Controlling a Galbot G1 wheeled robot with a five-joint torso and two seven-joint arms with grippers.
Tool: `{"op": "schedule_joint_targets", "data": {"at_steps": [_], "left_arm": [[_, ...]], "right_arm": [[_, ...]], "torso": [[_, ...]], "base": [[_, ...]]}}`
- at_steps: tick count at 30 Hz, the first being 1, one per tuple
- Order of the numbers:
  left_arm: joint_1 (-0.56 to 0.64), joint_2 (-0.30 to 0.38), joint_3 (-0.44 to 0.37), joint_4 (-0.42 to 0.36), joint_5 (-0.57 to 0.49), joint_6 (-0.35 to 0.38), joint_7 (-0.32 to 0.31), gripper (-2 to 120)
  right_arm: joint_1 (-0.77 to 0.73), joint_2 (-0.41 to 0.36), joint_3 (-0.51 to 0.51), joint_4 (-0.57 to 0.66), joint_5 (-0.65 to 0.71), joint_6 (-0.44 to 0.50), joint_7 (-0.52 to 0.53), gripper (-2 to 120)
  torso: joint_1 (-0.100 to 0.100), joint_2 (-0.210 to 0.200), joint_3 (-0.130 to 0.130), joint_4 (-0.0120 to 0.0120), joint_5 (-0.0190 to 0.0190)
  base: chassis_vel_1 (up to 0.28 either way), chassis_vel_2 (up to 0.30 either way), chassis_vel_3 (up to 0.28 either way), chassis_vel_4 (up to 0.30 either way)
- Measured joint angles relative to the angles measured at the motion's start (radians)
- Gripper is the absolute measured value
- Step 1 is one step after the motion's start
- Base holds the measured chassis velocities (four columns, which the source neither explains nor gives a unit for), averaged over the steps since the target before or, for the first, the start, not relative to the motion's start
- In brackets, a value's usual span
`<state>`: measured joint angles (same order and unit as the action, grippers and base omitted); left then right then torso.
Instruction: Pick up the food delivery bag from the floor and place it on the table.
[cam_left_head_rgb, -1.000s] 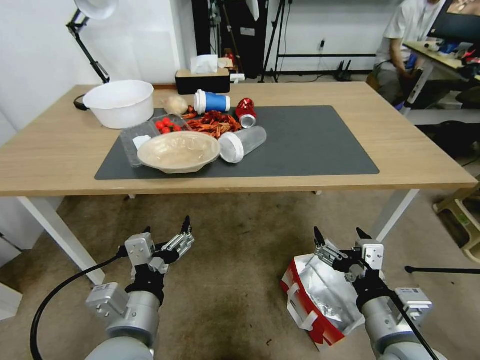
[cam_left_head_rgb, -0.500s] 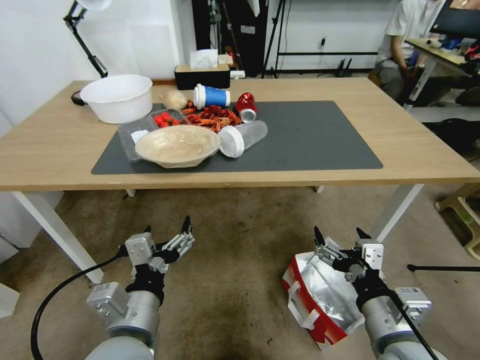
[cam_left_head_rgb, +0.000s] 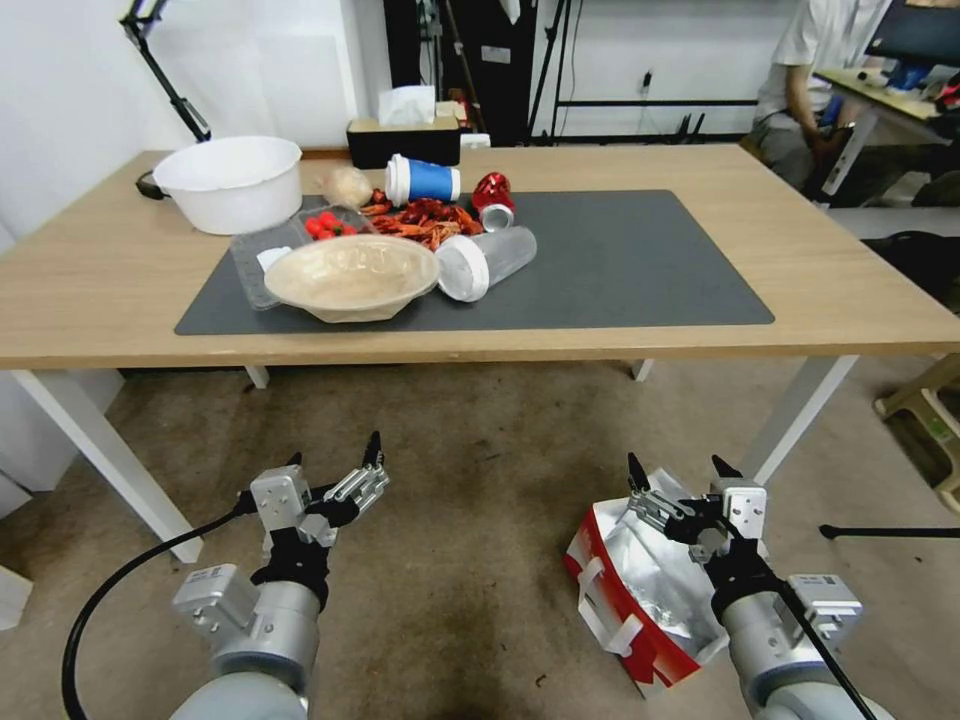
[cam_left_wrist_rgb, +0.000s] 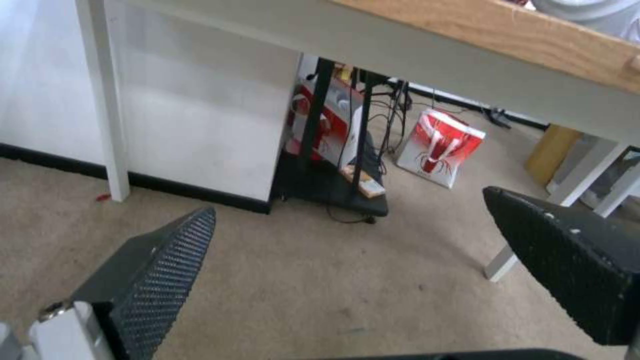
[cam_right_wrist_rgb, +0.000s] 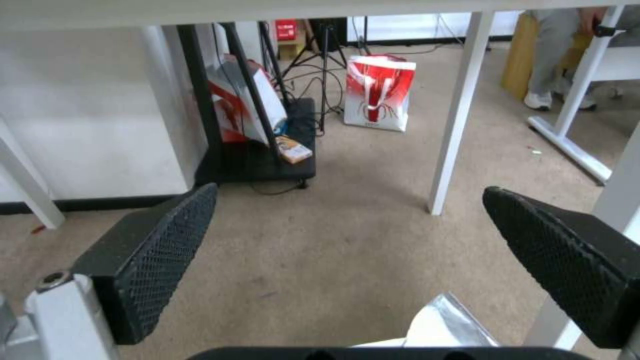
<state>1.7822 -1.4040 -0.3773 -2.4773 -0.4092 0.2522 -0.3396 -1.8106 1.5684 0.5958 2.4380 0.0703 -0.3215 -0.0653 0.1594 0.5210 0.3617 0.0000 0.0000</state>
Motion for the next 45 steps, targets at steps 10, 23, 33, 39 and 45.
{"op": "schedule_joint_targets", "data": {"at_steps": [10, 23, 33, 39, 45], "left_arm": [[0.001, -0.001, 0.0, 0.0, 0.003, 0.0, -0.002, 100], [0.002, -0.002, 0.0, -0.001, 0.007, 0.0, -0.002, 100], [0.001, -0.003, 0.0, -0.001, 0.006, 0.0, -0.005, 100], [0.002, -0.003, 0.0, -0.002, 0.006, 0.0, -0.007, 100], [0.005, -0.002, 0.0, -0.004, 0.007, 0.0, -0.007, 100]], "right_arm": [[-0.001, -0.002, 0.001, 0.0, 0.0, 0.0, 0.0, 100], [0.002, -0.003, 0.0, -0.002, 0.001, 0.001, 0.0, 100], [0.003, -0.004, 0.0, -0.003, 0.002, 0.001, 0.0, 100], [0.003, -0.003, -0.001, -0.003, 0.002, 0.001, 0.0, 100], [0.002, -0.003, -0.002, -0.003, 0.002, 0.001, 0.0, 100]], "torso": [[-0.015, -0.037, -0.022, 0.0, 0.0], [-0.033, -0.091, -0.058, 0.0, 0.0], [-0.048, -0.133, -0.085, 0.0, 0.0], [-0.055, -0.155, -0.101, 0.0, 0.0], [-0.064, -0.182, -0.118, 0.0, 0.0]], "base": [[0.0, 0.0, 0.0, 0.0], [0.0, 0.0, 0.0, 0.0], [0.0, 0.0, 0.0, 0.0], [0.0, 0.0, 0.0, 0.0], [0.0, 0.0, 0.0, 0.0]]}}
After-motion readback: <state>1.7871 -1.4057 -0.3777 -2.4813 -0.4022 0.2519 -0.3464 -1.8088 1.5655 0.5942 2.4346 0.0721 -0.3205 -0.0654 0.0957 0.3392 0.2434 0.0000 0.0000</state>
